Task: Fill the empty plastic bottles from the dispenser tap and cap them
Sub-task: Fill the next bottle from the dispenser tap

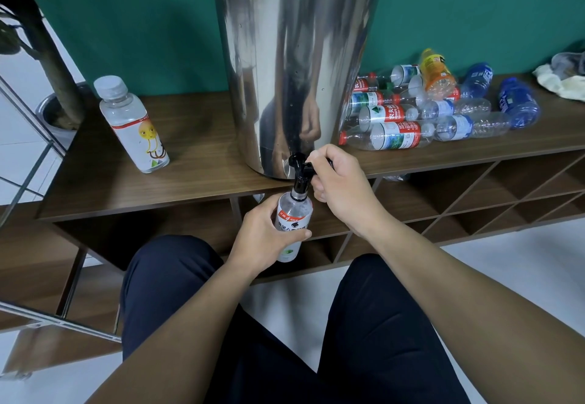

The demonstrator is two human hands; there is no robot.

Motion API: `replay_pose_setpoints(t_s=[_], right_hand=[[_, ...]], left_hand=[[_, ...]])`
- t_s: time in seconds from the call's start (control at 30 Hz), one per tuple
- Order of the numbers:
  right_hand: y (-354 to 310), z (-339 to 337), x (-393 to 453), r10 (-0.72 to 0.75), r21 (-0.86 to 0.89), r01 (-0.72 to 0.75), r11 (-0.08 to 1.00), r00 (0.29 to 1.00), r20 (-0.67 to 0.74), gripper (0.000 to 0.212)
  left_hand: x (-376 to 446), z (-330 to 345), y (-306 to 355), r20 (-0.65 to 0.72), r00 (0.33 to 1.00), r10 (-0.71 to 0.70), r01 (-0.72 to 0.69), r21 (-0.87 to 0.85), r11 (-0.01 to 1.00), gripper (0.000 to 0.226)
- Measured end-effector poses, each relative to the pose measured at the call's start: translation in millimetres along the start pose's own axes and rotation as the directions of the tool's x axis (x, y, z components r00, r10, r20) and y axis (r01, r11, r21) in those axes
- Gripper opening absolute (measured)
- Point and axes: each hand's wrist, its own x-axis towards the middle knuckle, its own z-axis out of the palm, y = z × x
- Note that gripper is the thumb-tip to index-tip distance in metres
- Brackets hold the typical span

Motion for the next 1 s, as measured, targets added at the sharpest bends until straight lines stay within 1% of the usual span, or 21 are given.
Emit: replay_pose_setpoints(t_s=[1.0], right_hand=[[-0.4, 0.2, 0.0, 0.007, 0.022, -0.007, 1.0, 1.0, 0.007, 0.027]], left_hand=[[0.2, 0.9, -0.1, -0.003, 1.0, 0.0, 0.0, -0.005, 1.0, 0.072]])
